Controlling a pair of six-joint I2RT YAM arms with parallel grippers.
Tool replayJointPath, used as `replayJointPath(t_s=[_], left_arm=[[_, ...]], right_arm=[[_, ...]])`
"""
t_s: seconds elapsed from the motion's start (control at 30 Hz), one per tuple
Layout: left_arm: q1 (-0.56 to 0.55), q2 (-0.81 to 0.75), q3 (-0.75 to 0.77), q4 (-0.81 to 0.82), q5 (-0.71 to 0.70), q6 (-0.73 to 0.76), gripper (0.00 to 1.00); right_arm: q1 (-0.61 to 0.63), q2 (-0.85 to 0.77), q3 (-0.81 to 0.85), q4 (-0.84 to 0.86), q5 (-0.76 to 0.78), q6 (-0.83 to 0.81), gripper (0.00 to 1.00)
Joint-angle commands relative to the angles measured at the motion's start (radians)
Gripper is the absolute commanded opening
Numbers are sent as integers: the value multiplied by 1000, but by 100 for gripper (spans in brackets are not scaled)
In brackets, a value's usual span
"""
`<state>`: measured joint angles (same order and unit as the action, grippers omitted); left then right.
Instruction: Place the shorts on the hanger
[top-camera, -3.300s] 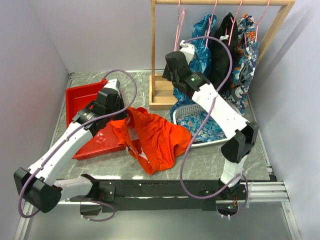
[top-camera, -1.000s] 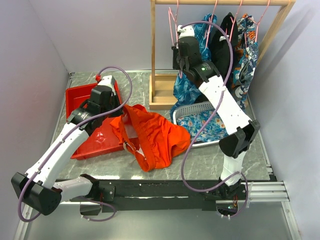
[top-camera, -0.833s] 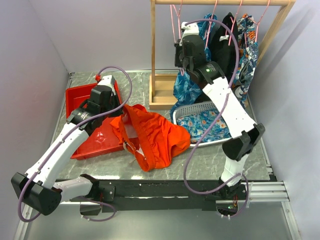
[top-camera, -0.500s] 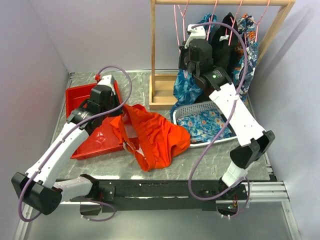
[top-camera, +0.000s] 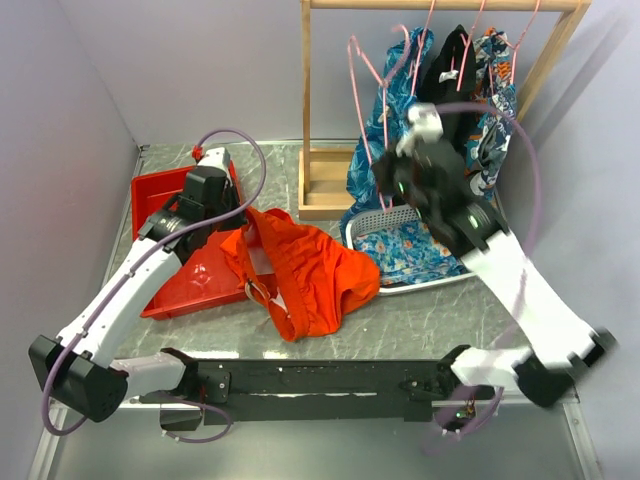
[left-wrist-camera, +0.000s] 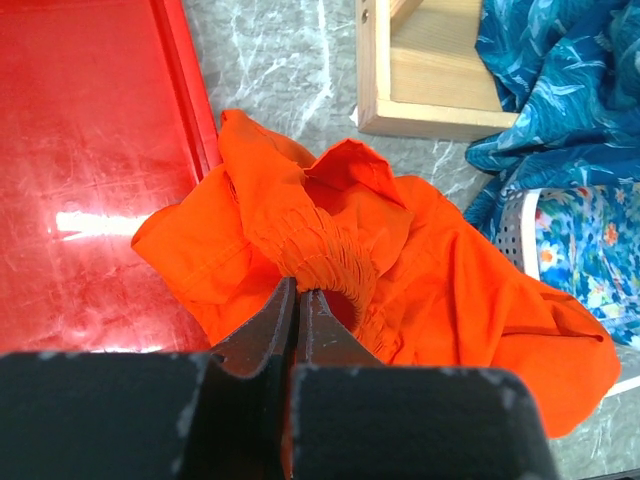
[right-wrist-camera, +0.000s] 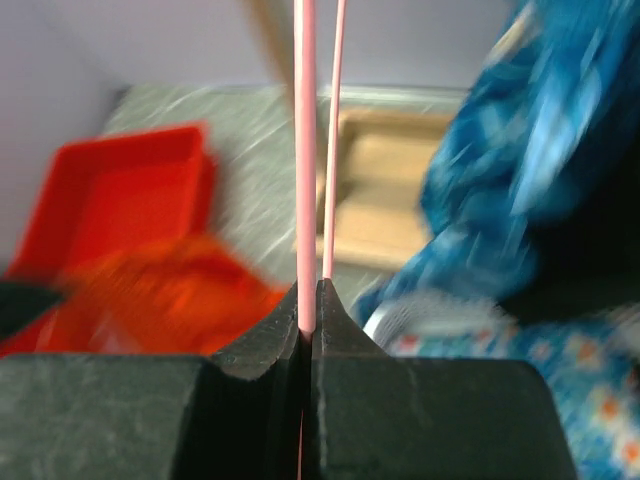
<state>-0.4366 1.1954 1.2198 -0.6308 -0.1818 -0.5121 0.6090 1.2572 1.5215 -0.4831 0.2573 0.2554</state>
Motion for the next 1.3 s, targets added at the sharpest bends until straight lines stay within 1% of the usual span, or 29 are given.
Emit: replayJointPath(t_s=[0.0, 0.03, 0.07, 0.17, 0.2, 0.27, 0.3, 0.47, 0.57, 0.67, 0.77, 0.87, 0.9, 0.93, 1.07, 1.1, 1.17, 1.2, 1.27], left_arm=[[15, 12, 53, 51, -28, 6, 1], [18, 16, 56, 45, -36, 6, 1], [19, 21, 61, 43, -42, 9, 1], [32, 33, 66, 45, -47, 14, 1], [33, 39, 67, 46, -45, 11, 1], [36, 44, 70, 51, -36, 7, 1], [36, 49, 72, 48, -35, 6, 1], [38, 55, 70, 52, -33, -3, 1], [36, 53, 72, 48, -33, -5, 1], [36, 41, 66, 52, -25, -3, 1], [36, 26, 66, 43, -2, 0, 1], [36, 4, 55, 39, 39, 9, 1], [36, -9, 43, 40, 56, 11, 1], [35, -20, 37, 43, 86, 14, 1], [32, -71, 3, 33, 137, 6, 1], [29, -92, -8, 28, 143, 6, 1], [18, -111, -13, 19, 146, 14, 1], [15, -129, -14, 7, 145, 15, 1], [6, -155, -17, 2, 142, 23, 3]], right_arm=[[170, -217, -213, -21, -21, 132, 0], [207, -290, -257, -26, -27, 155, 0], [304, -324, -341, -32, -27, 183, 0], [452, -435, -469, -83, 14, 286, 0], [541, -456, -492, -92, 23, 336, 0], [609, -511, -546, -103, 8, 369, 0], [670, -524, -552, -133, 17, 401, 0], [771, -530, -564, -189, -16, 426, 0], [787, -498, -560, -215, -7, 427, 0], [788, -453, -572, -192, -20, 415, 0], [788, -394, -574, -180, 52, 429, 0], [791, -355, -601, -94, 108, 426, 0], [791, -345, -612, -15, 112, 411, 0], [790, -314, -621, 21, 150, 409, 0], [796, -233, -668, 202, 226, 390, 0], [798, -226, -684, 309, 237, 377, 0], [799, -210, -733, 424, 267, 355, 0], [801, -197, -741, 517, 284, 334, 0], [801, -150, -756, 608, 301, 303, 0]])
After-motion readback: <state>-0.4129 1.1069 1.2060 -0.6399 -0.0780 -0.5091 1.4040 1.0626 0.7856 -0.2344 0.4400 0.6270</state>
